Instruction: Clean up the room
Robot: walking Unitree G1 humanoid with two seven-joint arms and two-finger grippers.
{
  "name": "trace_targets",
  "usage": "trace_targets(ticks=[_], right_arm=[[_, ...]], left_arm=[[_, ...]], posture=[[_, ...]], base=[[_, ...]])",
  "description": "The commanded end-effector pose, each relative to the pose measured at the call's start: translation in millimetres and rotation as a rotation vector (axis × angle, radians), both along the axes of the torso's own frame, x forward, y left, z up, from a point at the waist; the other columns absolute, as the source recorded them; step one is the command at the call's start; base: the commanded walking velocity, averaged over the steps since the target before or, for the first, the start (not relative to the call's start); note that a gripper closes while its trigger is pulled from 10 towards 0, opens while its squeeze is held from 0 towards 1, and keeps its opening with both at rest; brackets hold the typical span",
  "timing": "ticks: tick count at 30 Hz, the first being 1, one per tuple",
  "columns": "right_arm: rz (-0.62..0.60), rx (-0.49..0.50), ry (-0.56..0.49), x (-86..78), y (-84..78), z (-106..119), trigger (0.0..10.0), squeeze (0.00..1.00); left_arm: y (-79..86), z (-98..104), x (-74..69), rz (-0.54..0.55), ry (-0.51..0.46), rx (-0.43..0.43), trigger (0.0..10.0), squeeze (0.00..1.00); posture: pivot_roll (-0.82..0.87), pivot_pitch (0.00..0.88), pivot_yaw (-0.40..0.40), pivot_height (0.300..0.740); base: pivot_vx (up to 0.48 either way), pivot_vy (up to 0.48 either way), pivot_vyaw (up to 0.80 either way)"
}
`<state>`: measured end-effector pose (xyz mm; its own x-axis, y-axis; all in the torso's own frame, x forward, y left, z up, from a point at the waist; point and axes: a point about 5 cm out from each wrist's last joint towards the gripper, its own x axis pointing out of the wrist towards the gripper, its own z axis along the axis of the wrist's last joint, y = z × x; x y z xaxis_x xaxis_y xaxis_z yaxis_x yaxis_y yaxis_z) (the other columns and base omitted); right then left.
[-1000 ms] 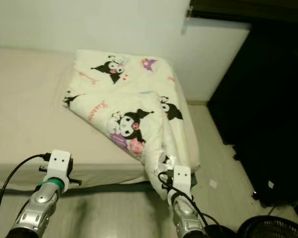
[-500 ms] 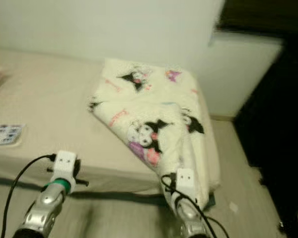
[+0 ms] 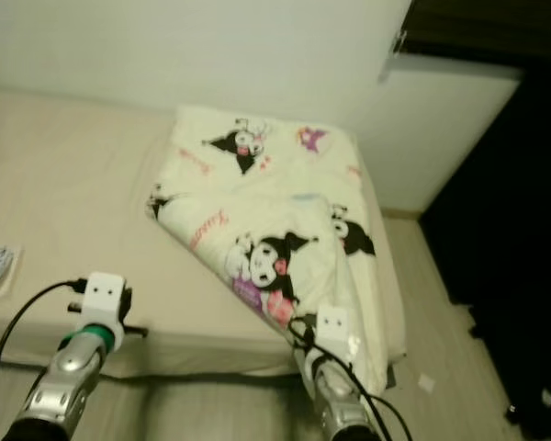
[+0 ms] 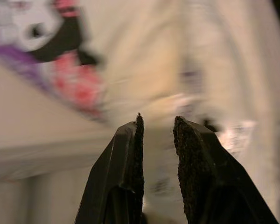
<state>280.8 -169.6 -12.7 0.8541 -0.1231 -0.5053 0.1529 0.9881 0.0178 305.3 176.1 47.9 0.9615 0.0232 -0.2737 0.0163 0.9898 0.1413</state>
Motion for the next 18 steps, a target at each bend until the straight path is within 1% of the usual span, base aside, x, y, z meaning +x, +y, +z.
trace_targets(ticks=[1, 3, 7, 8, 10, 12, 14, 15, 18], right_arm=[[-0.039, -0.01, 0.002, -1.9, -8.3, -0.6, 10.0, 0.0], [-0.051, -0.005, -0.004, -2.3, -9.1, -0.5, 10.0, 0.0], [-0.049, -0.009, -0.006, -2.6, -8.7, -0.6, 10.0, 0.0], [-0.046, -0.011, -0.003, -2.6, -8.0, -0.9, 10.0, 0.0], [-0.044, -0.01, 0.001, -2.5, -7.0, -1.1, 10.0, 0.0], [-0.044, -0.008, 0.0, -2.3, -6.7, -1.0, 10.0, 0.0], [-0.043, -0.003, -0.004, -1.8, -6.3, -0.6, 10.0, 0.0], [-0.038, -0.002, -0.01, -0.7, -5.8, 0.5, 10.0, 0.0], [-0.029, -0.002, -0.022, 1.0, -4.8, 2.1, 10.0, 0.0]], left_arm=[[-6.5, -4.2, -1.6, -0.024, 0.02, -0.01, 10.0, 0.0], [-6.8, -4.1, -1.3, -0.026, 0.021, -0.01, 10.0, 0.0], [-8.0, -3.5, 0.0, -0.033, 0.021, -0.01, 10.0, 0.0], [-9.2, -2.4, 0.8, -0.044, 0.013, -0.016, 10.0, 0.0], [-12.1, -1.9, 1.2, -0.068, 0.012, -0.002, 10.0, 0.0], [-12.4, -1.8, 1.1, -0.067, 0.009, 0.002, 10.0, 0.0], [-11.9, -1.9, 0.7, -0.052, 0.003, 0.006, 10.0, 0.0], [-10.6, -2.5, 0.1, -0.02, 0.001, 0.003, 10.0, 0.0], [-10.1, -2.7, -0.1, -0.007, 0.002, 0.003, 10.0, 0.0]], posture=[[0.14, 0.0, 0.006, 0.74], [0.14, 0.0, 0.006, 0.74], [0.14, 0.0, 0.006, 0.74], [0.14, 0.0, 0.011, 0.74], [0.14, 0.0, 0.011, 0.74], [0.14, 0.0, 0.009, 0.74], [0.14, 0.0, 0.009, 0.74], [0.14, 0.0, 0.006, 0.74], [0.14, 0.0, 0.006, 0.74]], base=[[0.315, 0.0, -0.42], [0.315, 0.0, -0.42], [0.308, 0.0, 0.0], [0.0, 0.0, 0.0], [0.0, 0.0, 0.0], [0.0, 0.0, 0.0], [0.0, 0.0, 0.0], [0.0, 0.0, 0.0], [0.0, 0.0, 0.0]])
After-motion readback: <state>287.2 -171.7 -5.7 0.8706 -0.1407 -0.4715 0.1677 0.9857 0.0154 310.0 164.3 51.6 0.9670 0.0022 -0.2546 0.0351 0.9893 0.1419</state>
